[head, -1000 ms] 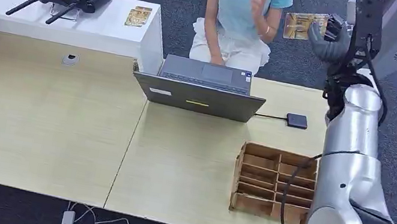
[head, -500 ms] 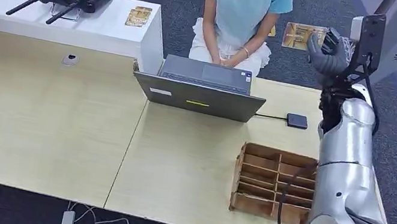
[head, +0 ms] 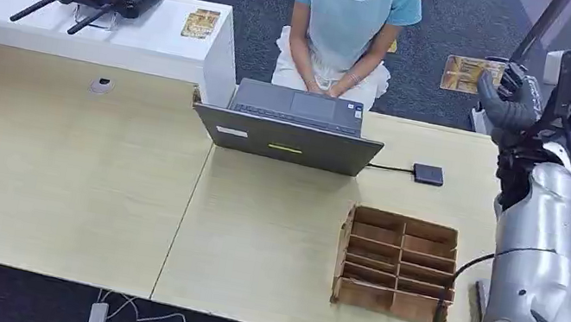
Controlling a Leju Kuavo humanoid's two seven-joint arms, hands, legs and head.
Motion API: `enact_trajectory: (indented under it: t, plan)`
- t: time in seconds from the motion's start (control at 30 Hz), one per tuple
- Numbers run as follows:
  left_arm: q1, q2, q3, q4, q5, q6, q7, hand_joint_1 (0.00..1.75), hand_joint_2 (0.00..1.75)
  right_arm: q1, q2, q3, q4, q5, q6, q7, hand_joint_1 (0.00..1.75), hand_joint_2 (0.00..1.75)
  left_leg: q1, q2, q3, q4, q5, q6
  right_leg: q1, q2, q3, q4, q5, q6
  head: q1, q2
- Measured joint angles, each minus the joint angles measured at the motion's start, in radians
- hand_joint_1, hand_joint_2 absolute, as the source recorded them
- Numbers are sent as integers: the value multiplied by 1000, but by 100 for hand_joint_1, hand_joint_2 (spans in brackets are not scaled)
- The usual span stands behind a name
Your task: Pass the card to the sensor for recognition and then transmit it.
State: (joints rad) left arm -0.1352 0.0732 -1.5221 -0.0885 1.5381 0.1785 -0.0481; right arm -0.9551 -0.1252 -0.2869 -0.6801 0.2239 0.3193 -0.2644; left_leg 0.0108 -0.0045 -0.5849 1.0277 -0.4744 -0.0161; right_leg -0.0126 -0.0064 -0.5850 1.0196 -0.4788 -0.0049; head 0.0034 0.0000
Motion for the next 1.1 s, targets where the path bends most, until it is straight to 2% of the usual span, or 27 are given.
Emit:
enact_trajectory:
  t: [0.23, 0.47, 0.63, 0.8, 1.0, 1.1]
  plan:
    - [6, -21, 22, 0, 0, -11, -31, 0, 0, 63, -163, -7, 74, -51, 67, 5, 175, 175, 0, -3, -1, 1, -1, 1, 0, -2, 0, -1, 0, 0, 0, 0]
    - [12, -40, 76, 0, 0, -23, -26, 0, 0, 130, -332, -7, 121, -73, 145, 1, 175, 175, 0, -3, -2, 1, -1, 1, 0, -3, -1, -1, 0, 1, 0, 0]
    - [13, -52, 84, 0, -1, -22, -6, 0, 0, 211, -424, -7, 105, -138, 187, 5, 175, 175, 0, -4, -2, 1, -1, 1, 0, -3, -1, -1, -1, 1, 0, 0]
    - [13, -59, 84, 0, -1, -23, 4, 0, 0, 273, -485, 0, 80, -183, 199, 28, 175, 175, 0, -3, -2, 1, -1, 1, 0, -2, -1, -1, -1, 1, -1, 0]
    - [16, -68, 82, 0, -2, -32, 14, 0, 0, 470, -603, 18, 5, -331, 240, 44, 175, 175, 0, -13, -3, 1, -1, 2, 0, -12, 1, -1, -3, 3, 0, 0]
    - [16, -70, 75, 0, -2, -34, 15, 0, 0, 596, -626, 15, -45, -366, 223, 47, 175, 175, 0, -11, -3, 1, -3, 4, 0, -11, 1, -1, -4, 3, 0, 0]
